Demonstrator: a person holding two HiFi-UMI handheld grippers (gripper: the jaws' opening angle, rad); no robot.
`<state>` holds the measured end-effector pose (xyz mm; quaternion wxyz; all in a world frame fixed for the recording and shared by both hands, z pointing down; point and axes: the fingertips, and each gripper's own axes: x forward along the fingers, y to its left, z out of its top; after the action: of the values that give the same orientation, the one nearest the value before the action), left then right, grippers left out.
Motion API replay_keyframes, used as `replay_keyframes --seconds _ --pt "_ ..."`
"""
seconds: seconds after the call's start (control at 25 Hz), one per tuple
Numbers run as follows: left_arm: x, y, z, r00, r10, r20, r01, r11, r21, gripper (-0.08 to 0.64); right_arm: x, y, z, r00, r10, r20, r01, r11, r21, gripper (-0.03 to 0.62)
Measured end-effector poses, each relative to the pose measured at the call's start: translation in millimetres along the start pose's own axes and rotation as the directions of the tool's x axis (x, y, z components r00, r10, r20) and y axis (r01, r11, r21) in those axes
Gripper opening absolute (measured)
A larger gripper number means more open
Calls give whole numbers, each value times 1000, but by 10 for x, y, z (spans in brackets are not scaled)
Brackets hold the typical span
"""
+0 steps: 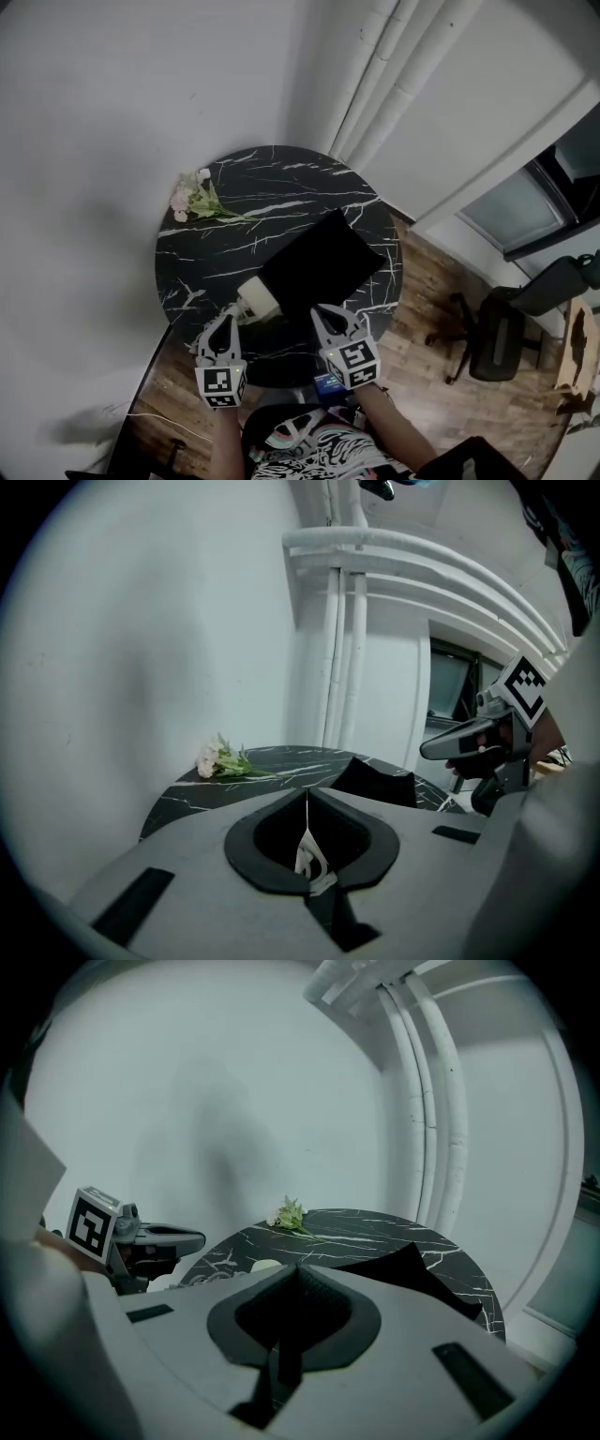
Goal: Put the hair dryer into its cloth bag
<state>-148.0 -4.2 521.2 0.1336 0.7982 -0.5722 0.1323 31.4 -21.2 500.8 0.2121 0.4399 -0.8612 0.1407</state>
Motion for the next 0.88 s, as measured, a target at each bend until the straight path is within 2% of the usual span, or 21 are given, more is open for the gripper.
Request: replay_keyframes --seconds 0.28,0.48,0.88 --pt "49 20 -39 1000 -11 -14 12 1000 18 15 10 -45 -84 1000 -14 -13 14 1000 9 20" --pt "80 0 -134 998 -28 -56 31 998 50 15 41 -62 -139 999 -10 -31 10 1000 3 20" --pt "153 40 -332 992 -31 -123 43 994 100 15 265 -21 -286 995 34 -96 -36 999 -21 21"
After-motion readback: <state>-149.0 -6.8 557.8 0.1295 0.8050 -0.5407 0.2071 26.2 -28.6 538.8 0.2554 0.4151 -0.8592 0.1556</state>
